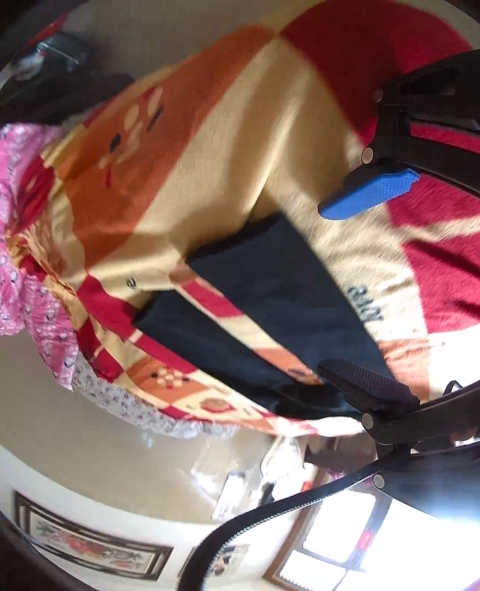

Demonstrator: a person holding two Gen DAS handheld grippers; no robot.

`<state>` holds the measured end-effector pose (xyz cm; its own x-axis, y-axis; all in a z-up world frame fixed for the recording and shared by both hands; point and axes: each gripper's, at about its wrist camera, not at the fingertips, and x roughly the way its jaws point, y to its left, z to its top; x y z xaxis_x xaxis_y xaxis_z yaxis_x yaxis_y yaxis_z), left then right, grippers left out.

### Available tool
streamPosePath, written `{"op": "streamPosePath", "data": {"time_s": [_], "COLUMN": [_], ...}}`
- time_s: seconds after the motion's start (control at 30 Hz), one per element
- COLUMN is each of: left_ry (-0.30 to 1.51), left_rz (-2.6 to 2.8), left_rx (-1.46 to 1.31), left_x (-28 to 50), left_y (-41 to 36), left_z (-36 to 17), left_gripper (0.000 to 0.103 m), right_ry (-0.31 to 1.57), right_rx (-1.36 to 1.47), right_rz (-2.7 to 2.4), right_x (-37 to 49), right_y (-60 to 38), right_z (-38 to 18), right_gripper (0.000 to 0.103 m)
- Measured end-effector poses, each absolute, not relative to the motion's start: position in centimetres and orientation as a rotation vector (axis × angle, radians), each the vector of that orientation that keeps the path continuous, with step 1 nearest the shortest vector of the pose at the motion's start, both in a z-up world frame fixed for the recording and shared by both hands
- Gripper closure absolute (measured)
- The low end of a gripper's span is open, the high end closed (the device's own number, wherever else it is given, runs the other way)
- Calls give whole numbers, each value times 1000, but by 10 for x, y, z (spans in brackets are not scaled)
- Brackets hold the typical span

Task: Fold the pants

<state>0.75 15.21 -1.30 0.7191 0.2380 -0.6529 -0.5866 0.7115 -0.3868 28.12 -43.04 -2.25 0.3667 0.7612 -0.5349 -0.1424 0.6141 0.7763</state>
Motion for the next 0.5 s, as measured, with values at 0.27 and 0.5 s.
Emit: {"op": "streamPosePath", "data": {"time_s": [0.27, 0.5], "left_ry": [595, 565], "left_rz": [485, 484], "left_rx": [-689, -675], "left_x": [1, -21], "left_y": [161, 151], "left_z": [-17, -6], "left_gripper": [93, 98], "right_ry": [1033, 901], "right_rx": [809, 686], "right_rz": [523, 585], "right_x": [309, 286], "right_y": [-435, -441], "right_z": [-38, -21], "right_gripper": [78, 99]}}
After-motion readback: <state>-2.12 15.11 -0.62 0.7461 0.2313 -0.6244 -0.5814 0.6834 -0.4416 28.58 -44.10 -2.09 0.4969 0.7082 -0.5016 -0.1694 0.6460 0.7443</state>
